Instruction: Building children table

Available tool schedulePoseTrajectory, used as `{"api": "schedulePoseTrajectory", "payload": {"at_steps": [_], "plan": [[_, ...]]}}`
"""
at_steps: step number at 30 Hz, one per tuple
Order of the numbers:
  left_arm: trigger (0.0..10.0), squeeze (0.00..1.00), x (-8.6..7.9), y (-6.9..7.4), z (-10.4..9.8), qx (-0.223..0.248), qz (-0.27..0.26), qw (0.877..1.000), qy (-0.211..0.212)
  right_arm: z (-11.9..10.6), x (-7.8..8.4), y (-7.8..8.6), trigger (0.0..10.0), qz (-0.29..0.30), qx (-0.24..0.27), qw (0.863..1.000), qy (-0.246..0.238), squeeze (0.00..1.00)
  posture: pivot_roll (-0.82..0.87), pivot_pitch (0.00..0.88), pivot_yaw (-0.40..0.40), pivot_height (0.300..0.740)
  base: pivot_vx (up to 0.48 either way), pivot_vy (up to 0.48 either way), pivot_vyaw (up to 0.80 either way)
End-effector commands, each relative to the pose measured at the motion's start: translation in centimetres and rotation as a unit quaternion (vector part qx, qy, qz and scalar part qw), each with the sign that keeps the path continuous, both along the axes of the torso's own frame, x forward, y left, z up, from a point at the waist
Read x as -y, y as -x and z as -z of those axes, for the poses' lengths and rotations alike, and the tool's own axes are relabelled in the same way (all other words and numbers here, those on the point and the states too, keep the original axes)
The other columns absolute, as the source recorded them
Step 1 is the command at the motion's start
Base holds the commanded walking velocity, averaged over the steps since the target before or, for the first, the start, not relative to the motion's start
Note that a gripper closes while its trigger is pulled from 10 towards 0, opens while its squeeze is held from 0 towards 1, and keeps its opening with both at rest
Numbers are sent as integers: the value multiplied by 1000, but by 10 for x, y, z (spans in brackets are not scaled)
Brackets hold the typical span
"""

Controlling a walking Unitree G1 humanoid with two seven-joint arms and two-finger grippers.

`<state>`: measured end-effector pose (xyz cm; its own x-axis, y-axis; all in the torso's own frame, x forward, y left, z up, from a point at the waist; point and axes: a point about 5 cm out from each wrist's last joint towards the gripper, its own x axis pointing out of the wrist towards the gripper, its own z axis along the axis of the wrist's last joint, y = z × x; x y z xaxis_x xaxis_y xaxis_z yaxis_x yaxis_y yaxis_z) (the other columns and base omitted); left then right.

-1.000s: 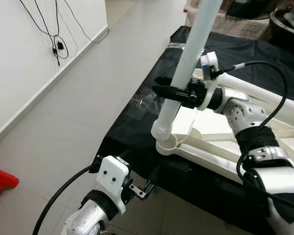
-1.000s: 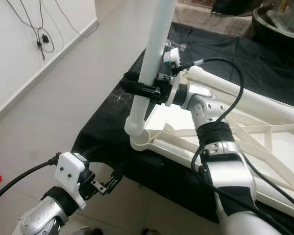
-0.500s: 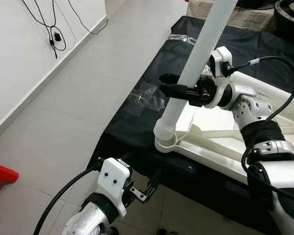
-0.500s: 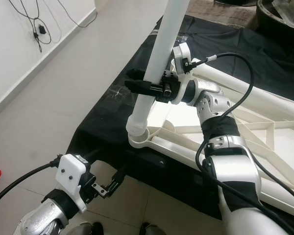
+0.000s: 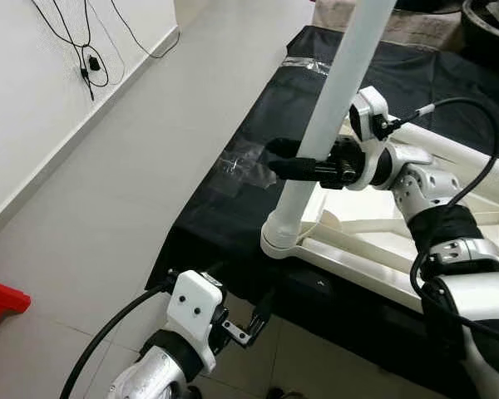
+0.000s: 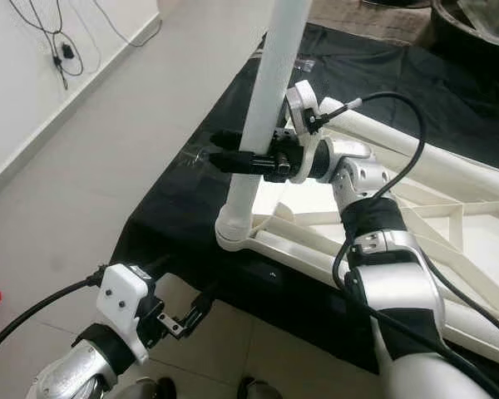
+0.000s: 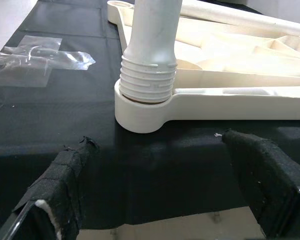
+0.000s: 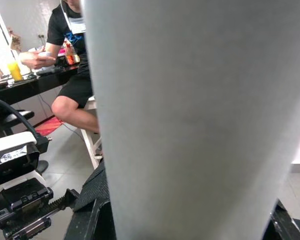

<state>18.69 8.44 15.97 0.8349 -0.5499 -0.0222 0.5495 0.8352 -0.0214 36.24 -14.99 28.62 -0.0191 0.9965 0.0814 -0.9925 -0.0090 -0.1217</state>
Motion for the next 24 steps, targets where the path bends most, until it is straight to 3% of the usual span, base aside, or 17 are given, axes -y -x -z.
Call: {"api": "schedulePoseTrajectory", "payload": {"at_steps": [1,5,13,24], "plan": [[10000,0,2,4,2,-7,5,1000,-4,13,-2,1,10000,-5,-9,999,43,0,98,254,-75,740,0,0,0],[10000,0,2,5,2,-5,6,1000,-6,14,-7,0,10000,-8,14,997,77,0,100,253,-79,740,0,0,0],[10000,0,3,5,2,-4,6,1000,-7,6,-16,4,10000,-28,49,993,100,0,96,255,-82,740,0,0,0],[10000,0,4,5,1,-2,6,1000,-9,11,-27,7,10000,-53,51,991,113,0,94,265,-85,740,0,0,0]]}}
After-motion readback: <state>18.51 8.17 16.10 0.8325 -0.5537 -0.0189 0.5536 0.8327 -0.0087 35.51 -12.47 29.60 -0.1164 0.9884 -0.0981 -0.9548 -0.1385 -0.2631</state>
